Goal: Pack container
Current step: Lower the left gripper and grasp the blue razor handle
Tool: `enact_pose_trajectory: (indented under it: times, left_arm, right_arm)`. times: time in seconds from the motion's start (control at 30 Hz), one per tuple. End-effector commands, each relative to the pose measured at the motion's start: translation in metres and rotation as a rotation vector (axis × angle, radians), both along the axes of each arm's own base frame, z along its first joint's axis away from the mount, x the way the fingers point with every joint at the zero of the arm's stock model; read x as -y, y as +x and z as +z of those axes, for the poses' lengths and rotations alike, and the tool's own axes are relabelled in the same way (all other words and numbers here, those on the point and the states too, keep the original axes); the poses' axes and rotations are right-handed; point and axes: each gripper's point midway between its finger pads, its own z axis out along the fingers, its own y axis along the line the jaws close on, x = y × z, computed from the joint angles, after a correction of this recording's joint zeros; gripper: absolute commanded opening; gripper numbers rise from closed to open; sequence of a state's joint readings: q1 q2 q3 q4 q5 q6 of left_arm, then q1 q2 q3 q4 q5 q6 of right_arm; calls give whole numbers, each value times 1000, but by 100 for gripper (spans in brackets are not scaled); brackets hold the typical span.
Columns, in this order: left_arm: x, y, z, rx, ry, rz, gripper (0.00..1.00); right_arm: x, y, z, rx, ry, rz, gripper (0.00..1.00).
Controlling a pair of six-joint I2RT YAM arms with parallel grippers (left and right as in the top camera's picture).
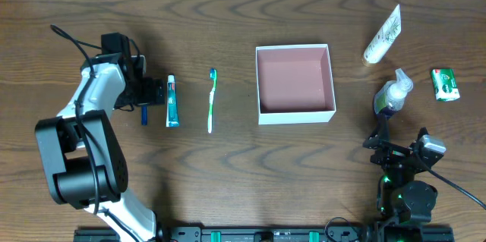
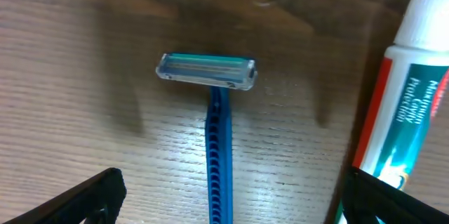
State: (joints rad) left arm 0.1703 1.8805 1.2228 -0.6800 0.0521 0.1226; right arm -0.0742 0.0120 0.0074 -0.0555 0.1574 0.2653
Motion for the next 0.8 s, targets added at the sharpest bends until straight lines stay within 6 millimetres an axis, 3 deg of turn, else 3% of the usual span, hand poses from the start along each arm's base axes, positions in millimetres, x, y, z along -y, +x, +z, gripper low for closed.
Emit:
enact_pose_trajectory:
  times: [0.0, 0.17, 0.77]
  left_arm:
    - [-14, -1, -3, -5, 14, 84, 98]
    - [-26, -4, -3, -7, 13, 119, 98]
    - [-14, -7, -20, -56, 7, 83, 98]
  right_arm:
    - [-3, 0, 0, -3, -16, 10, 99]
    - [-3, 0, 0, -3, -16, 10, 99]
    - [-3, 0, 0, -3, -16, 10, 99]
